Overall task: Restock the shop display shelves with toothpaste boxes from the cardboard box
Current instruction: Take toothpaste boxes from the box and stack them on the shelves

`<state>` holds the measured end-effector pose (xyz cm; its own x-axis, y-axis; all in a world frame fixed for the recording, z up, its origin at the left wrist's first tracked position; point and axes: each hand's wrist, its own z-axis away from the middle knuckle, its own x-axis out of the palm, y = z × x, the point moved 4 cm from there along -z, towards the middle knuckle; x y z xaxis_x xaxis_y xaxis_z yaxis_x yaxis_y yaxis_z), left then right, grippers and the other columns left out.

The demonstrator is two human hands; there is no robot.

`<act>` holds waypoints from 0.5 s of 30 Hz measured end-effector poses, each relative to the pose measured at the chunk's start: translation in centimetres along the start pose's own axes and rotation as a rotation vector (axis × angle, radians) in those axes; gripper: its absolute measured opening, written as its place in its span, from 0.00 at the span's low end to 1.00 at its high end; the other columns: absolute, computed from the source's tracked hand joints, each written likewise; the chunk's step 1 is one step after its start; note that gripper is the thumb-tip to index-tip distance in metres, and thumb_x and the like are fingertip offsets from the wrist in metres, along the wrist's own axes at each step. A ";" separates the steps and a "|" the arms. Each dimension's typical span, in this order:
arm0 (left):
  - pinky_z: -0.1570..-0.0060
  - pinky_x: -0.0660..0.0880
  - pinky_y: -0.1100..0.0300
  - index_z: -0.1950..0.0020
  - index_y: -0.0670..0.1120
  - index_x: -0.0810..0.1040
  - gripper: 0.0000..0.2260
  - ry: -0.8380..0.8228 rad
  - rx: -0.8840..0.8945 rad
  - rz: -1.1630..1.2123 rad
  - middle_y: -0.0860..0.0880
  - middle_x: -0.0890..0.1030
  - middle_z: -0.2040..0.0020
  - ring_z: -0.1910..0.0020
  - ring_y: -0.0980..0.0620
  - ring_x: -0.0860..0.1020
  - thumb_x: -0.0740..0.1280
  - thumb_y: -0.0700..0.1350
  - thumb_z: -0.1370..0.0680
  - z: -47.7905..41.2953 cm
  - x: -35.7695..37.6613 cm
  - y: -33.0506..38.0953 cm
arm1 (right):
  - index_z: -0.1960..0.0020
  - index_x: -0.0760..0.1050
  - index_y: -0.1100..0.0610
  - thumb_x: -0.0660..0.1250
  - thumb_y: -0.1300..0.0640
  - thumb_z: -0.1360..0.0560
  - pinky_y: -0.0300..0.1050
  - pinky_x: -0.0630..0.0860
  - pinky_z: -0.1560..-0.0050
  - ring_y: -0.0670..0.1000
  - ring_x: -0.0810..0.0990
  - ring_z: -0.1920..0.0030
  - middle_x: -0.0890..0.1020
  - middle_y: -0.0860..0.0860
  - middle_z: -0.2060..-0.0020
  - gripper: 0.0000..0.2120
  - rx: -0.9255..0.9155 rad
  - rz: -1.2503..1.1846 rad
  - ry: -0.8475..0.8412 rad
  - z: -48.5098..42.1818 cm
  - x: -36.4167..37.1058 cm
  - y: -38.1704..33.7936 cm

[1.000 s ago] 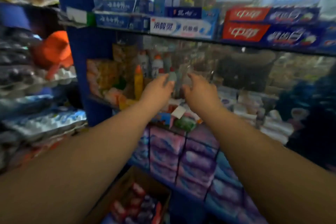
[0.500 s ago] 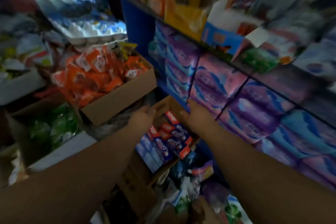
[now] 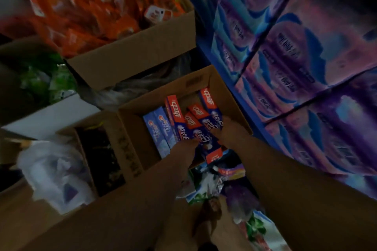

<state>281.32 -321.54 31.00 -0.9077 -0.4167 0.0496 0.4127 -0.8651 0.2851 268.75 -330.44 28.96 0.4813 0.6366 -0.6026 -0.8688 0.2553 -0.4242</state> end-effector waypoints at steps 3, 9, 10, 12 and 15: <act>0.39 0.74 0.43 0.40 0.45 0.71 0.09 -0.002 0.058 0.033 0.40 0.79 0.40 0.40 0.38 0.77 0.62 0.44 0.19 -1.6 1.0 -0.7 | 0.29 0.62 0.56 0.62 0.42 0.23 0.58 0.74 0.39 0.60 0.76 0.40 0.74 0.58 0.36 0.29 0.110 0.028 -0.079 -1.5 0.8 1.3; 0.48 0.79 0.48 0.52 0.44 0.73 0.02 0.026 -0.006 0.121 0.45 0.80 0.55 0.55 0.46 0.80 0.64 0.42 0.20 -2.5 2.2 -0.4 | 0.29 0.62 0.53 0.58 0.44 0.22 0.56 0.73 0.40 0.60 0.75 0.41 0.73 0.58 0.36 0.25 0.152 0.077 -0.053 -2.2 1.2 1.5; 0.53 0.79 0.51 0.50 0.44 0.72 0.02 0.028 -0.006 0.142 0.46 0.78 0.57 0.59 0.48 0.78 0.64 0.40 0.20 -2.2 2.4 -0.2 | 0.29 0.62 0.52 0.59 0.45 0.22 0.54 0.75 0.43 0.60 0.76 0.43 0.74 0.59 0.38 0.24 0.151 -0.008 -0.040 -2.2 0.9 1.4; 0.59 0.76 0.55 0.51 0.43 0.70 0.03 0.027 -0.020 0.183 0.46 0.76 0.59 0.62 0.50 0.75 0.64 0.40 0.20 -1.3 2.4 0.3 | 0.32 0.65 0.52 0.62 0.48 0.24 0.55 0.77 0.45 0.60 0.78 0.46 0.75 0.59 0.40 0.22 0.146 -0.221 -0.016 -1.9 0.1 1.2; 0.59 0.75 0.57 0.44 0.41 0.72 0.07 -0.069 -0.062 0.260 0.45 0.77 0.60 0.64 0.49 0.75 0.64 0.42 0.20 0.8 2.7 1.1 | 0.48 0.69 0.49 0.64 0.49 0.29 0.62 0.78 0.45 0.61 0.80 0.49 0.79 0.59 0.45 0.11 0.170 -0.446 0.050 -0.1 -1.6 0.9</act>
<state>279.23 -323.41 32.25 -0.7727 -0.6090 0.1791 0.6346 -0.7479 0.1948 267.24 -331.28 29.50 0.8130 0.4032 -0.4200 -0.5807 0.6138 -0.5348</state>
